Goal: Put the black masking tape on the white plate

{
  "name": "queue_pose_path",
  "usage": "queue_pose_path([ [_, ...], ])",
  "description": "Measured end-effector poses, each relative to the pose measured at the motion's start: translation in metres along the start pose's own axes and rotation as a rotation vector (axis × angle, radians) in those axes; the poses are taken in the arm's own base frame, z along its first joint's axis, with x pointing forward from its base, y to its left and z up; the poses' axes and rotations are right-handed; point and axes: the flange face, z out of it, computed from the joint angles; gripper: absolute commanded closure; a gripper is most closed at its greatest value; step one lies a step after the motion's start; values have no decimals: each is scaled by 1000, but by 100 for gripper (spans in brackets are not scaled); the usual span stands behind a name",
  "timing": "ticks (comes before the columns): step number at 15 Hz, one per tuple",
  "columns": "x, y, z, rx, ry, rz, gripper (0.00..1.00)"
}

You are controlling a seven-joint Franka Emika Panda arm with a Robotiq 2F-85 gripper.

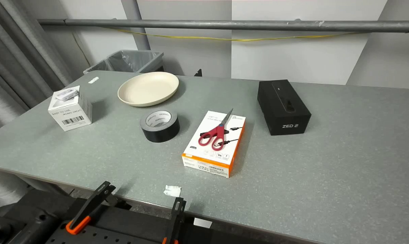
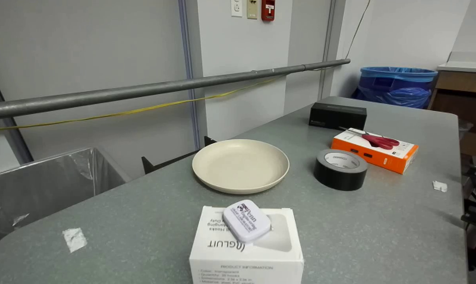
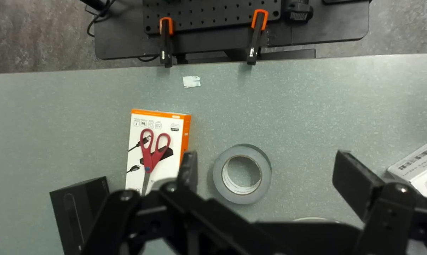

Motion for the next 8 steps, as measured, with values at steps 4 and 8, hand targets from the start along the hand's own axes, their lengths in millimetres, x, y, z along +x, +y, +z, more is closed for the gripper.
queue_pose_path([
  [4,23,-11,57,27,39,24,0],
  [8,41,-17,125,14,34,80,0],
])
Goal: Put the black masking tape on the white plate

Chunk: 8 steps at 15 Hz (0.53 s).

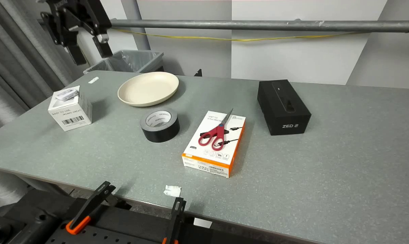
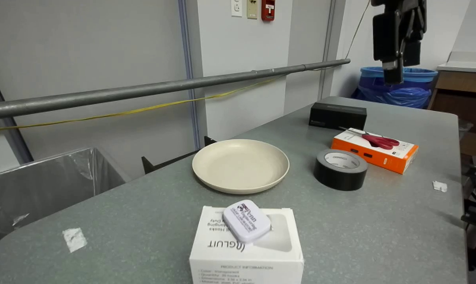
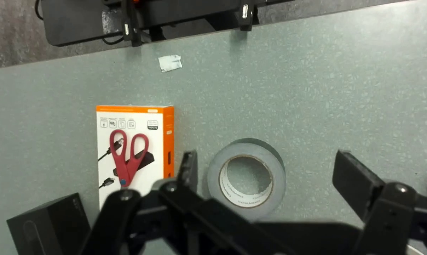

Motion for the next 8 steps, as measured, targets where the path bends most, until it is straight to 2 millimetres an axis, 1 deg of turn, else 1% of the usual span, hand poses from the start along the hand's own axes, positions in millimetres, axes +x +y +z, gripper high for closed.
queue_pose_path([
  [1,1,-1,2,-1,-5,-1,0],
  [5,0,-1,-5,4,11,-1,0],
  [8,0,-1,-5,7,15,-1,0],
])
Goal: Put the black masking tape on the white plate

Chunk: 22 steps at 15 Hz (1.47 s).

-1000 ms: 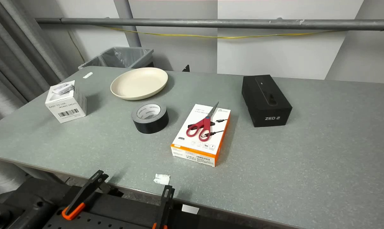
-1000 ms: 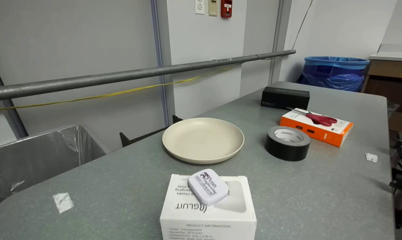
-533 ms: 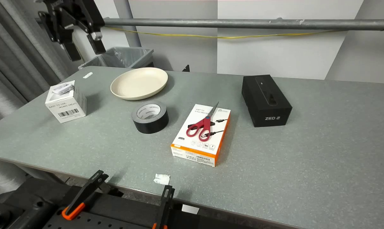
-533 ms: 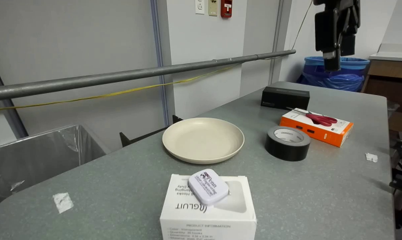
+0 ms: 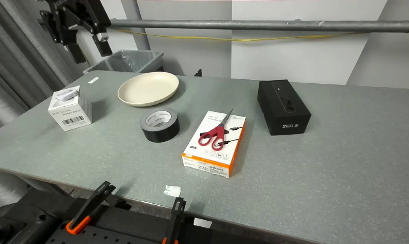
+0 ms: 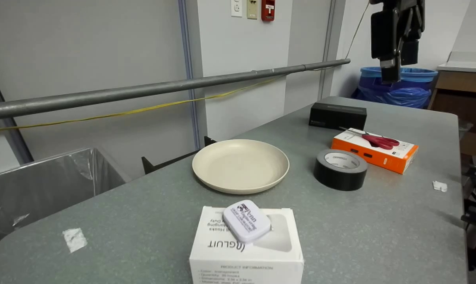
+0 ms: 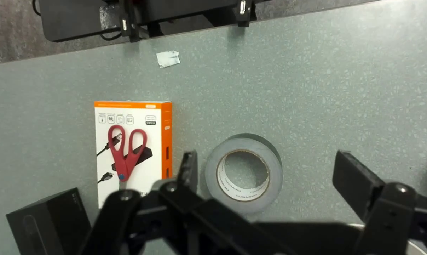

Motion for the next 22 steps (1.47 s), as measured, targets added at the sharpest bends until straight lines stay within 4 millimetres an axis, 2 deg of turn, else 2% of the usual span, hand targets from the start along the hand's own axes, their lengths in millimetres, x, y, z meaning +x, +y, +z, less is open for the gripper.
queue_pose_path([
  [2,7,-3,7,25,32,10,0],
  [4,20,-6,24,65,64,40,0],
  [10,66,-3,98,156,89,131,0],
  [13,79,-1,135,167,67,162,0],
  [15,84,-2,154,163,47,174,0],
  [17,86,-3,161,158,35,174,0],
  [22,87,-4,163,156,31,173,0],
])
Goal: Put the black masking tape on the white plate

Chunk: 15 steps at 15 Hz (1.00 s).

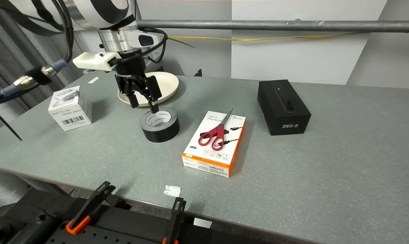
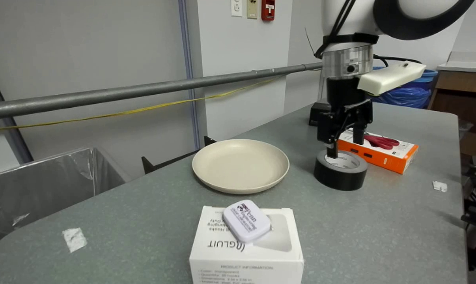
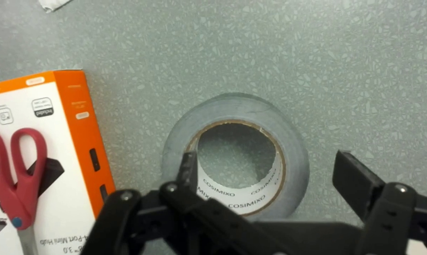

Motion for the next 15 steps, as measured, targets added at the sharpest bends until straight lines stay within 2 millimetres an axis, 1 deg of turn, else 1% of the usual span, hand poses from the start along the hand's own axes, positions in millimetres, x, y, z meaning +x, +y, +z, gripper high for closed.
queue_pose_path([
  [5,-1,-5,15,-5,-10,-9,0],
  [10,5,-14,22,28,35,-15,0],
  [14,8,-22,33,31,28,-20,0],
  [15,9,-25,36,29,24,-22,3],
])
